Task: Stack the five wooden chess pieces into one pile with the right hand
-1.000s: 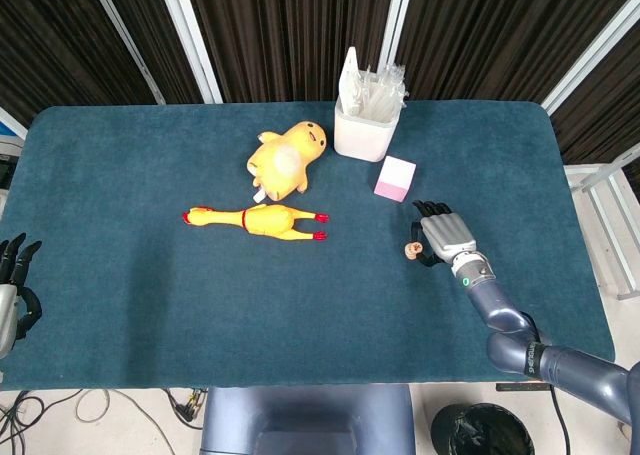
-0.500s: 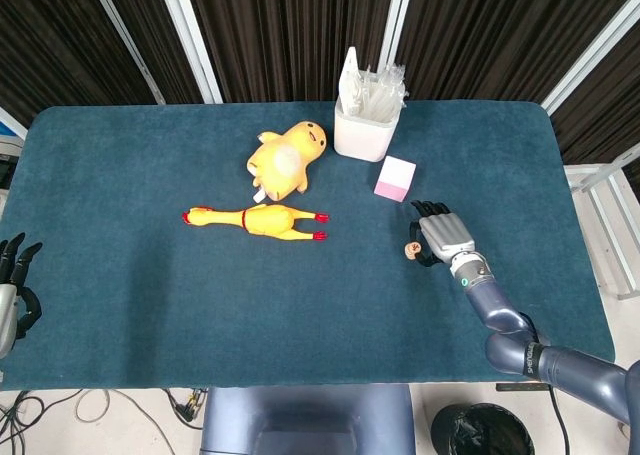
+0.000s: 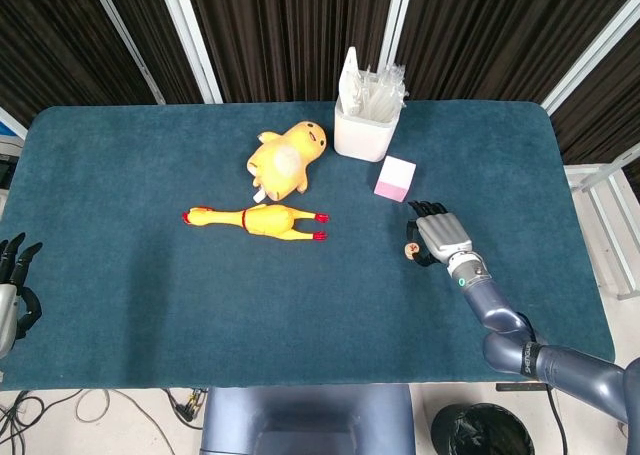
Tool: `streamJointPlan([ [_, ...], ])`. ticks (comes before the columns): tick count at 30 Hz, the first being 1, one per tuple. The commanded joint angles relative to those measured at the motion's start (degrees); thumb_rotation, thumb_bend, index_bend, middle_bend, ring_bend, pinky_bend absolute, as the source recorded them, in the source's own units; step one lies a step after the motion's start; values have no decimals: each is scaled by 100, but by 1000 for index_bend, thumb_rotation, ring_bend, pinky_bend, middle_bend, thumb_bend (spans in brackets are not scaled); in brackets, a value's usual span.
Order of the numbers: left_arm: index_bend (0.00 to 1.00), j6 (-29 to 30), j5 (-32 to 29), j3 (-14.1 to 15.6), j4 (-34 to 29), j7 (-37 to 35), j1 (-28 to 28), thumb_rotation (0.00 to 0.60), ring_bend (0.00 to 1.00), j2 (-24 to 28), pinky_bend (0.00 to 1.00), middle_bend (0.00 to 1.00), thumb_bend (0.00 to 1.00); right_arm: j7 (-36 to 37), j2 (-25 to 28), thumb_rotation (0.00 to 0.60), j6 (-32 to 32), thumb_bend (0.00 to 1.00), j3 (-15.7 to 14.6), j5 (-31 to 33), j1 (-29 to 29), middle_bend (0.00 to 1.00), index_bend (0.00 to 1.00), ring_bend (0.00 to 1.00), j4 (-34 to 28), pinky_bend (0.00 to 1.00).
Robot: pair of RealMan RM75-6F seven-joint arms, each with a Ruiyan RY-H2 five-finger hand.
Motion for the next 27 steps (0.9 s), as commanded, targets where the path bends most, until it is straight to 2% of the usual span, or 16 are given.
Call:
streamJointPlan([
  [1,147,-2,8,4,0,-16,1,600,0,7,22,0,824,-9,16,600,7,404,-6,21,-2,42,454,20,-24,79],
  [8,147,1,2,-2,12,2,-2,600,0,-5,22,0,824,97,268,600,231,404,92,-56,-84,40,426,20,-345,79],
  [15,147,1,5,-2,12,-7,-2,600,0,-6,22,0,824,241,957,600,747,404,69,-340,-458,10,230,0,-1278,57],
  [18,147,-2,10,2,12,-17,-2,600,0,-4,21,0,824,256,1449,600,1605,404,-121,-844,-999,0,186,0,-2008,42],
  [27,147,1,25,14,-13,9,0,600,0,-11,23,0,824,690,1873,600,3904,404,-702,-2197,-2534,0,145,0,-2966,37],
])
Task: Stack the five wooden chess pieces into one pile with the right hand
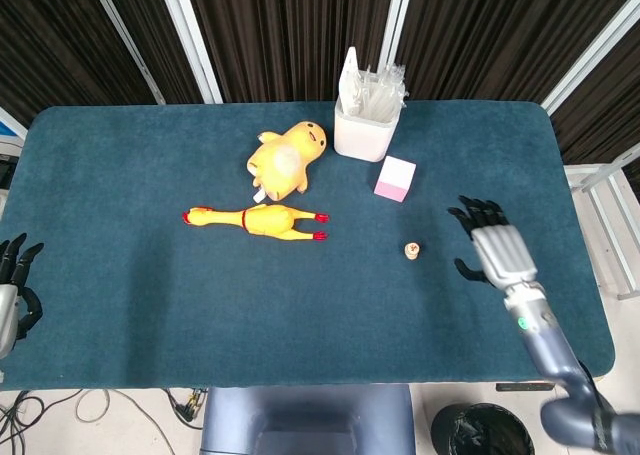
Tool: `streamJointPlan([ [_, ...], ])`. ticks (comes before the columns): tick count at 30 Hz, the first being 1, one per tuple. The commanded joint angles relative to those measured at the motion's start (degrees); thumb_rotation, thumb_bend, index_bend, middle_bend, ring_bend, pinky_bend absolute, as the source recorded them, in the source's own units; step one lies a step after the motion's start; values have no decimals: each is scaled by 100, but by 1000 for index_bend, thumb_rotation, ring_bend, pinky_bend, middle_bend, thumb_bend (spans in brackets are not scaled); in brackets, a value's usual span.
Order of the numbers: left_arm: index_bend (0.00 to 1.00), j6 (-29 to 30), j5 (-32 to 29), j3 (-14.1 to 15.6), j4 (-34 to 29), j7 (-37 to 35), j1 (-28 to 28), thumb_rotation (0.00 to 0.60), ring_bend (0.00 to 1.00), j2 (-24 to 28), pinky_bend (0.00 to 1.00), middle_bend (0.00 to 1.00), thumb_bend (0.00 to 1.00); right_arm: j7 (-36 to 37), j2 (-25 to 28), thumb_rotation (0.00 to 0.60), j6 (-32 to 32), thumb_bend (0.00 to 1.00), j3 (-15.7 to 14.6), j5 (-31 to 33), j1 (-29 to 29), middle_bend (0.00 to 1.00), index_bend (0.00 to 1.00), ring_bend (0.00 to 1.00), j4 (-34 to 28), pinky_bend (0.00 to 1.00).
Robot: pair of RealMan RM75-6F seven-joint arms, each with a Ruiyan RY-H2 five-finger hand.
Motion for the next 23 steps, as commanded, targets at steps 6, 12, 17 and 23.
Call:
streamJointPlan([
  [6,118,-24,92,56,-22,-42,-4,600,0,13,25,0,824,243,277,600,1985,404,-777,-1449,-1599,0,128,0,-588,36],
  [12,97,-162,37,63,24,-116,-47,600,0,27,30,0,824,70,-70,600,2439,404,-1031,-1893,-2072,0,119,0,-162,20],
  [17,97,-197,2,64,39,-57,-61,600,0,8,30,0,824,34,-343,600,2674,404,-954,-2105,-2244,0,119,0,271,19],
  [23,98,-187,-5,60,37,-9,-64,600,0,-12,30,0,824,204,-356,600,2575,404,-913,-2226,-2271,0,113,0,458,19],
])
